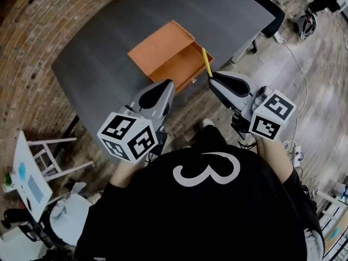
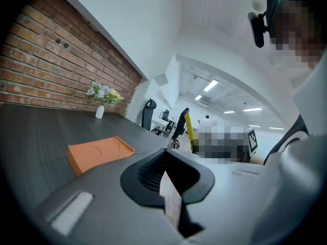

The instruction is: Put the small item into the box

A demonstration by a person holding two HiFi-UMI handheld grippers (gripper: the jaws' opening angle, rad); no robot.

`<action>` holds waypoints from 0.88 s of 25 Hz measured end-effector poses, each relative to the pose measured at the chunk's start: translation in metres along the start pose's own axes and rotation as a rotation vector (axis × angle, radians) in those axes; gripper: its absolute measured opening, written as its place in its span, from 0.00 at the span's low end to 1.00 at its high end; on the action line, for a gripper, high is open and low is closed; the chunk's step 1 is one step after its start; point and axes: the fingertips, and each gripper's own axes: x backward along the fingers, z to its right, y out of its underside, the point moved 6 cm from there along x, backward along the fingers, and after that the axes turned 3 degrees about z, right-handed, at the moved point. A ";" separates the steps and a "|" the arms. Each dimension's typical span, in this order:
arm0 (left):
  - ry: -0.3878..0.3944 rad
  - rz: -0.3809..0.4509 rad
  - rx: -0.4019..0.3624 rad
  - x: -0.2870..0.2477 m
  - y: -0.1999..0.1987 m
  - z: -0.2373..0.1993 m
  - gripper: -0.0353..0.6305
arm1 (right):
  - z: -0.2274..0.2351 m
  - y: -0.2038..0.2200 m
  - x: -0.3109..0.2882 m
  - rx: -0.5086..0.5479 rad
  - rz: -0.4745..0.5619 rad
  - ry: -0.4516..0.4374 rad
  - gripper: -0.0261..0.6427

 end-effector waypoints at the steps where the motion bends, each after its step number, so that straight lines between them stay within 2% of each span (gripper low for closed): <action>1: -0.021 0.007 0.011 -0.004 -0.002 -0.003 0.07 | 0.008 -0.004 -0.006 0.000 -0.014 -0.021 0.12; 8: -0.145 0.052 0.075 -0.037 -0.008 -0.019 0.07 | 0.058 -0.027 -0.037 0.021 -0.099 -0.148 0.12; 14: -0.271 0.086 0.119 -0.052 -0.006 -0.032 0.07 | 0.092 -0.033 -0.068 0.086 -0.187 -0.258 0.12; 22: -0.424 0.110 0.170 -0.052 0.006 -0.048 0.07 | 0.113 -0.027 -0.111 0.185 -0.272 -0.395 0.12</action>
